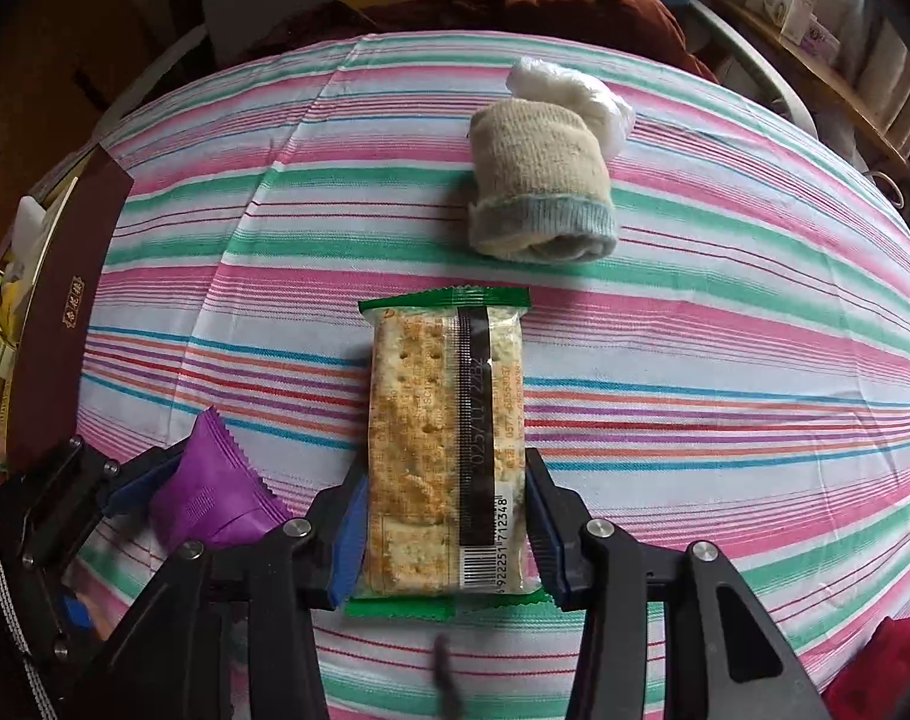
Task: Organize objects
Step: 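Carry purple packet to the tray with left gripper while right carries cracker packet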
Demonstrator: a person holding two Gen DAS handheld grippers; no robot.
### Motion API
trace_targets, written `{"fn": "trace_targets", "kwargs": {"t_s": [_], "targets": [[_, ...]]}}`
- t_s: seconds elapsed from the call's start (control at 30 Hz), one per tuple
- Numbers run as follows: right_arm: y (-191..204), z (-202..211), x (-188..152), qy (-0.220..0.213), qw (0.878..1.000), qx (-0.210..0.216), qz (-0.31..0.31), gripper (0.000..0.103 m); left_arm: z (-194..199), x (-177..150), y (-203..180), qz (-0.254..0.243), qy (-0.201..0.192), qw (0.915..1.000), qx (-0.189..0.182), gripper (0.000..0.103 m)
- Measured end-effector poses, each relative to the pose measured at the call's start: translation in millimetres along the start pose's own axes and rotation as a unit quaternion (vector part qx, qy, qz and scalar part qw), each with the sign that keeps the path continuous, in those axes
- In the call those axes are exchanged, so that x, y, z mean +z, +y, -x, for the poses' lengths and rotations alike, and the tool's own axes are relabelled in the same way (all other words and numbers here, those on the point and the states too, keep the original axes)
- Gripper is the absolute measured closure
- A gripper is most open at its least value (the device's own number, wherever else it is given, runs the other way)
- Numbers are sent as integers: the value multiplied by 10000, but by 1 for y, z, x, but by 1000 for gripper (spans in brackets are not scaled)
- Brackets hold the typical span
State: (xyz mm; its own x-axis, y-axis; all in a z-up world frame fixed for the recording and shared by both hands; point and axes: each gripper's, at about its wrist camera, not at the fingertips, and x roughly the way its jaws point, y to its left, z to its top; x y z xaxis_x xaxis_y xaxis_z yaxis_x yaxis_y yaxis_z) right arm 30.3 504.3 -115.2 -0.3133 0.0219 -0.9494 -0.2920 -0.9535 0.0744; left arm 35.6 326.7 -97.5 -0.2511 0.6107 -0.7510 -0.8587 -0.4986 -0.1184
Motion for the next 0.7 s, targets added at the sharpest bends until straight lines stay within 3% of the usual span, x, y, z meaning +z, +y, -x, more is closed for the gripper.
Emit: {"fn": "trace_targets", "kwargs": {"t_s": [0.7], "targets": [[5,5,-5,-114,9992,-171,334,57,1,-5,-9,-232,-25,9993,284,56]]}}
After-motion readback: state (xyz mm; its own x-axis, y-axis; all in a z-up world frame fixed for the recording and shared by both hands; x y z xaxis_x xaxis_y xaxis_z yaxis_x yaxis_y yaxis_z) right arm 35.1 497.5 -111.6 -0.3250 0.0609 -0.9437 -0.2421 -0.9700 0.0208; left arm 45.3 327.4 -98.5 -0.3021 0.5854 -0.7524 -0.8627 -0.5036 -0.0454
